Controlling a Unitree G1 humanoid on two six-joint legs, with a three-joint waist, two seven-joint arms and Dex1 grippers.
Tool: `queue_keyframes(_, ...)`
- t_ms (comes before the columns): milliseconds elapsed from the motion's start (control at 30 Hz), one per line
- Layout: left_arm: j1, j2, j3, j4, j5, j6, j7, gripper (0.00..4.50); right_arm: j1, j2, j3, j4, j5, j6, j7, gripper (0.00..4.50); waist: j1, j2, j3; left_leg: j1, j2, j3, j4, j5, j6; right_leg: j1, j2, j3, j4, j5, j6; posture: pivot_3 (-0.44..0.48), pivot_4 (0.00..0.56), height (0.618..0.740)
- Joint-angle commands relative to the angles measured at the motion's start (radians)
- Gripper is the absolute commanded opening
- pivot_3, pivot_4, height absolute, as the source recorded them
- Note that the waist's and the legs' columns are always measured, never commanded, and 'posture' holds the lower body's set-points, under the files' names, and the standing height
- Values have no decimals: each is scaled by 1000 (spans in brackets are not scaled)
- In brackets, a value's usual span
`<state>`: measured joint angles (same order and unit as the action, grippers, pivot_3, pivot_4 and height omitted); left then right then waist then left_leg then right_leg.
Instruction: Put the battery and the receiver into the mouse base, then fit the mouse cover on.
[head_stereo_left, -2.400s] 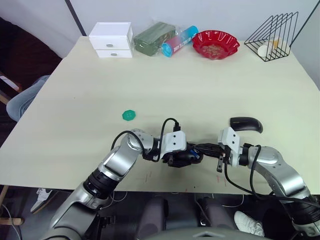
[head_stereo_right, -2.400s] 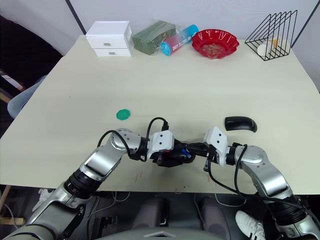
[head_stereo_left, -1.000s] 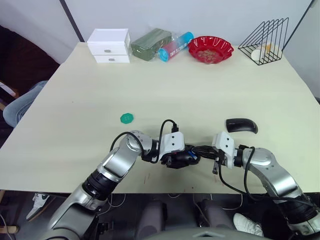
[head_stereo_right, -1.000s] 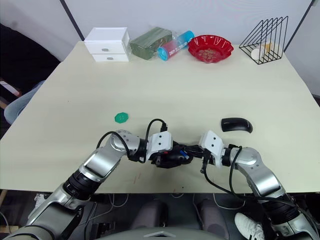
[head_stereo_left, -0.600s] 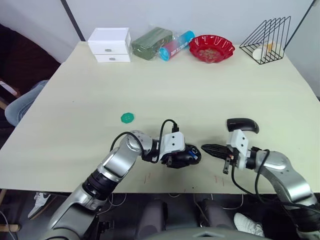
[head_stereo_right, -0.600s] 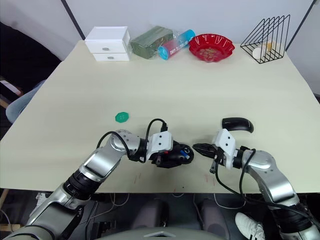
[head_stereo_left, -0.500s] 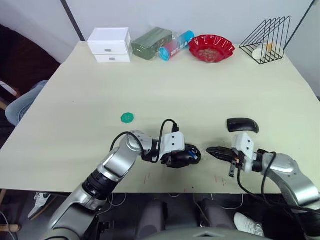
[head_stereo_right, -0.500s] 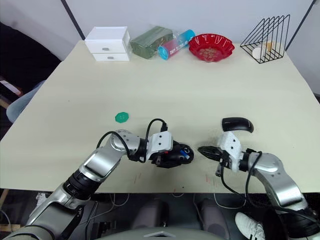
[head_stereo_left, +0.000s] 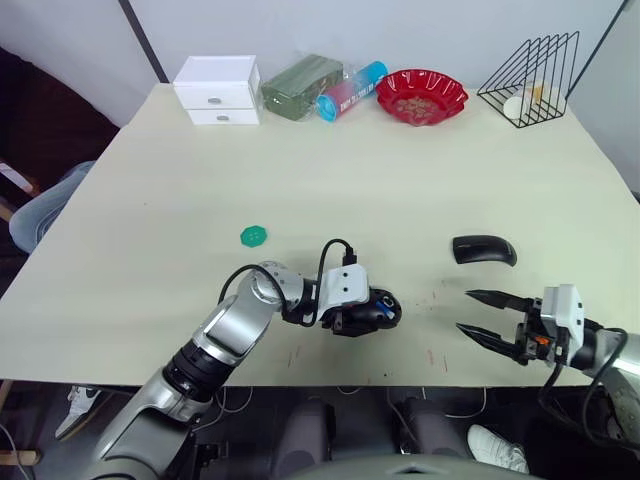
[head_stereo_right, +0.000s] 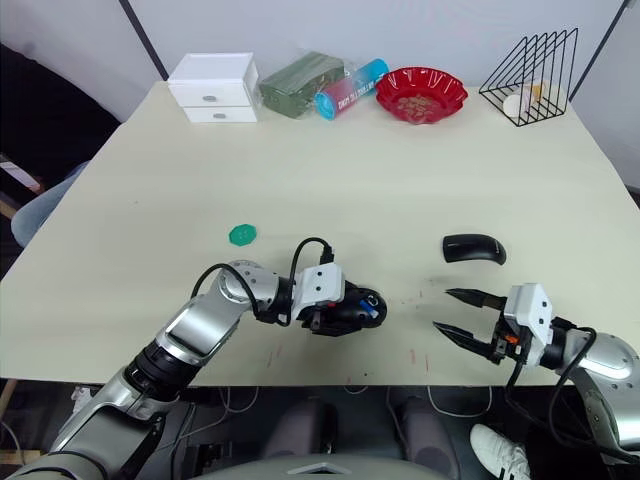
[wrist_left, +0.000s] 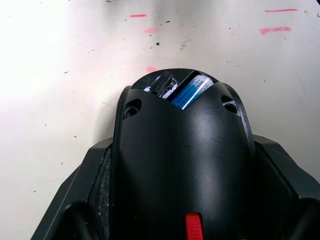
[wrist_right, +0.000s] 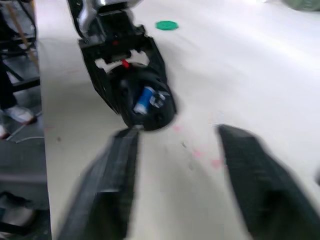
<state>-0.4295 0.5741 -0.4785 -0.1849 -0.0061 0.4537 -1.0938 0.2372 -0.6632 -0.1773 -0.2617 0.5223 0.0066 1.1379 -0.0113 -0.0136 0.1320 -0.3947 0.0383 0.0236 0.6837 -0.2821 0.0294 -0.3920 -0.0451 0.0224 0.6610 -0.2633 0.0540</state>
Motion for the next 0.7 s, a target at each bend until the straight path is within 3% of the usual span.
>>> queue_keyframes(33,12,26,-10,34,24,20,4,2941,29,-8,-62,27,51,-59,76,4479,0,0,0,0,0,0,0,0,0,0,0,0,0,0,0,0,150,740)
queue_keyframes(267,15,37,-6,31,18,22,2,2941,62,17,-138,144,110,-195,227,4479,0,1,1,0,0,0,0,0,0,0,0,0,0,0,0,0,150,740)
queue_keyframes(633,16,42,-2,6,-3,44,7,2941,50,44,-149,216,133,-248,287,4479,-2,3,2,1,0,1,0,0,0,0,0,1,0,0,0,0,150,740)
queue_keyframes(667,14,40,1,7,-6,43,10,4025,49,44,-149,217,133,-249,287,4500,-2,3,2,1,0,1,0,0,0,0,0,1,0,0,0,0,150,740)
queue_keyframes(700,14,39,3,6,-8,44,13,4054,51,45,-148,216,134,-250,286,4500,-2,3,3,1,0,1,0,0,0,0,0,1,0,0,0,0,150,740)
